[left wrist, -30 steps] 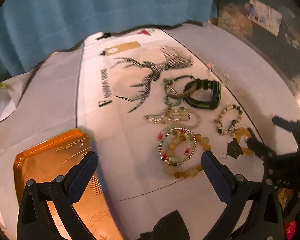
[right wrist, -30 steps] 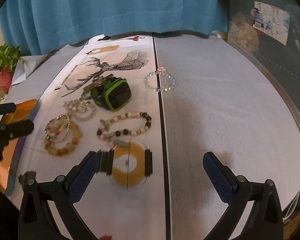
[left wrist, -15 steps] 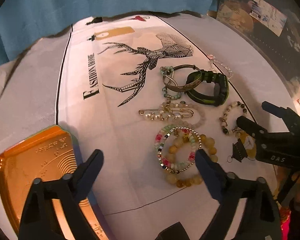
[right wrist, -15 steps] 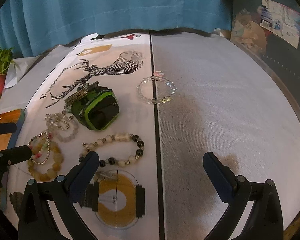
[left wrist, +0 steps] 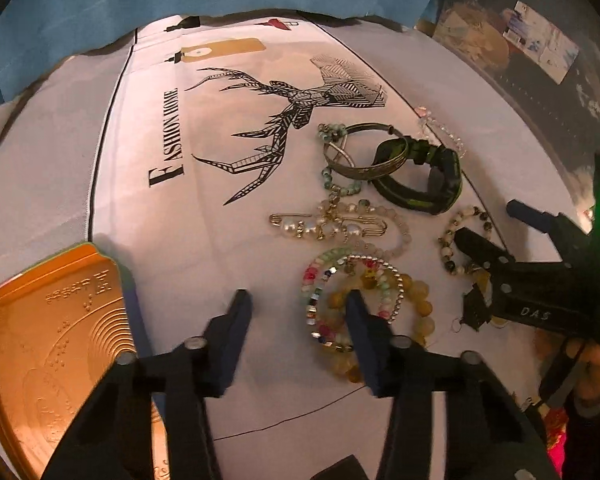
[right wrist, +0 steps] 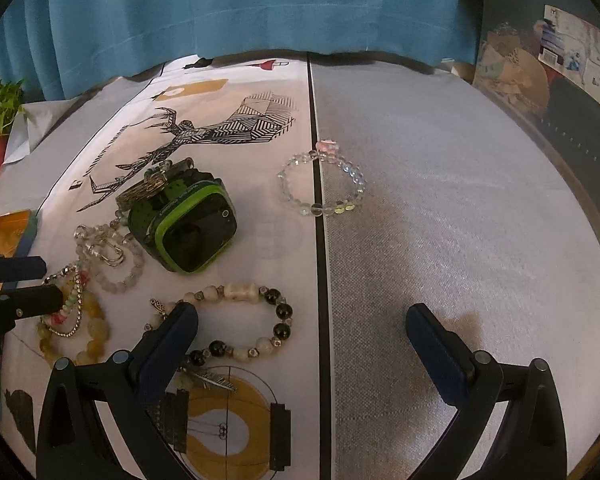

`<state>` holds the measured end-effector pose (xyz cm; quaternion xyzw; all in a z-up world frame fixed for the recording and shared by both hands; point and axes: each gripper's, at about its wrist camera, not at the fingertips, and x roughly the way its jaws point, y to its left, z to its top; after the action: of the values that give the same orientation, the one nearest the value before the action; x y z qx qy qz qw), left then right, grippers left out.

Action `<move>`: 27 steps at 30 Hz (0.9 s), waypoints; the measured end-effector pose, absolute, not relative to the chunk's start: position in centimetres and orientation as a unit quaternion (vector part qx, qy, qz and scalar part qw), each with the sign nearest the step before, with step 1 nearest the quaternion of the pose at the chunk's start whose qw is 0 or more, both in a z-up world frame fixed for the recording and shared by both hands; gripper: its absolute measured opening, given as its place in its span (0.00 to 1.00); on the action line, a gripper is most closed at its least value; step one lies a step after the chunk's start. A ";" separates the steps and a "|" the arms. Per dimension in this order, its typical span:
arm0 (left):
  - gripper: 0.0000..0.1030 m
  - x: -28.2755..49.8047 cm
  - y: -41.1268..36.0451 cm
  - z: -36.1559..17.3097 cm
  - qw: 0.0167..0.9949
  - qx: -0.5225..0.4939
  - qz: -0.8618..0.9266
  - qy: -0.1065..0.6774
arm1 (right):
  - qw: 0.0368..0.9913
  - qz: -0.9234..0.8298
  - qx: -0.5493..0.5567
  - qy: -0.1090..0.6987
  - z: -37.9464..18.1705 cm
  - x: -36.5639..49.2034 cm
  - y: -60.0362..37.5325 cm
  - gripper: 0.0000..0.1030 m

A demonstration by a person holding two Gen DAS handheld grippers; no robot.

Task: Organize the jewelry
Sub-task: 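Grasp the gold chain bracelet with the left tool while the right tool grasps the black-and-white bead bracelet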

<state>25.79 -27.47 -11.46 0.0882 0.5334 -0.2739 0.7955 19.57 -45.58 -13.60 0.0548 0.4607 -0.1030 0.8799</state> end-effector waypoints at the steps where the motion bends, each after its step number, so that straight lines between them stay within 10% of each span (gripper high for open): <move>1: 0.19 25.9 -27.4 -11.4 0.793 0.081 -0.279 0.536 | 0.880 -0.103 0.055 0.461 -13.6 19.6 -45.6 1.00; 5: 0.09 25.8 -27.5 -11.2 0.789 0.070 -0.291 0.536 | 0.883 -0.097 0.054 0.457 -13.5 19.4 -45.4 0.92; 7: 0.09 25.6 -27.4 -10.9 0.791 0.068 -0.293 0.533 | 0.896 -0.075 0.038 0.436 -12.8 19.2 -44.6 0.22; 8: 0.09 25.6 -27.2 -10.6 0.791 0.063 -0.293 0.533 | 0.898 -0.070 0.034 0.433 -12.7 19.1 -44.3 0.08; 27: 0.18 25.1 -25.5 -10.4 0.788 0.066 -0.277 0.546 | 0.891 -0.059 0.089 0.441 -12.9 16.7 -44.2 0.08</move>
<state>25.09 -25.51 -10.36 0.0659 0.5465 -0.2768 0.7877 16.74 -44.16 -12.92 0.0892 0.4408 -0.0590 0.8912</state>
